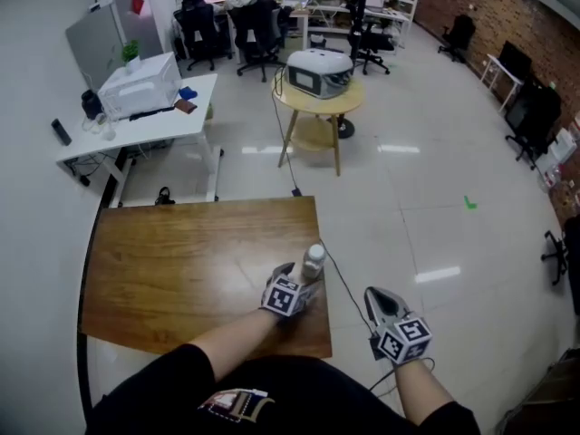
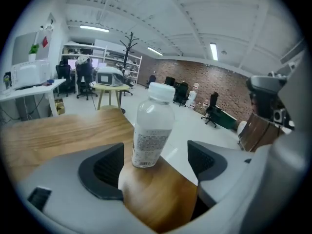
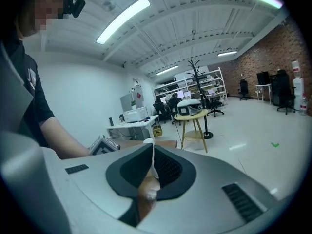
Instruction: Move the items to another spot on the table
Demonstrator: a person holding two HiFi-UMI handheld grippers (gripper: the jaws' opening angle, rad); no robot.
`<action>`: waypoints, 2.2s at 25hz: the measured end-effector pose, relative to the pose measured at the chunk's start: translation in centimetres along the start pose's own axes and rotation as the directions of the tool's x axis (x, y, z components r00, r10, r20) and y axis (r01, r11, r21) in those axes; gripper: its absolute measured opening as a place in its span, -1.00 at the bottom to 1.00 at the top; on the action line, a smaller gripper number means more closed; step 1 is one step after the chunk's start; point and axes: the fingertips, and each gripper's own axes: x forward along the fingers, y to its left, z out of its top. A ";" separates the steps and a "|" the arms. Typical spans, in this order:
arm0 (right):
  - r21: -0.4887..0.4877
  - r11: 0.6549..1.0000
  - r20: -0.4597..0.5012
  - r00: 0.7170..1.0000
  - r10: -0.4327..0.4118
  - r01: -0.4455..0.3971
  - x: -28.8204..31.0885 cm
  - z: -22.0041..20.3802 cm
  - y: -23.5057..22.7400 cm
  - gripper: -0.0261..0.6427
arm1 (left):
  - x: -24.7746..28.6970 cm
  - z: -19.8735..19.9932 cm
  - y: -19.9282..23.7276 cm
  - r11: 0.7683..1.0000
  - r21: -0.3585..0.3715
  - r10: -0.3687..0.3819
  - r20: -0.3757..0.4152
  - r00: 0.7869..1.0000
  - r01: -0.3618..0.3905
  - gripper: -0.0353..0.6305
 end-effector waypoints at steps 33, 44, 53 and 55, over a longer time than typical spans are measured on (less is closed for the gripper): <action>-0.044 0.999 -0.033 0.999 -0.025 0.023 9.9 -0.4 9.4 -0.87 | -14.5 0.4 14.2 0.996 0.002 0.084 0.157 0.984 -0.086 0.05; -0.114 0.993 -0.088 0.996 0.025 -0.035 19.8 -1.5 23.7 -0.88 | -29.6 -6.2 29.0 0.986 -0.023 0.168 0.140 0.976 -0.167 0.05; -0.146 0.953 -0.165 0.956 0.241 -0.265 27.3 -2.2 35.5 -0.87 | -39.4 -11.1 38.1 0.939 -0.123 0.337 0.157 0.928 -0.320 0.05; -0.152 0.939 -0.180 0.943 0.281 -0.309 28.1 -2.6 39.3 -0.87 | -42.1 -12.9 41.0 0.924 -0.154 0.373 0.153 0.915 -0.351 0.05</action>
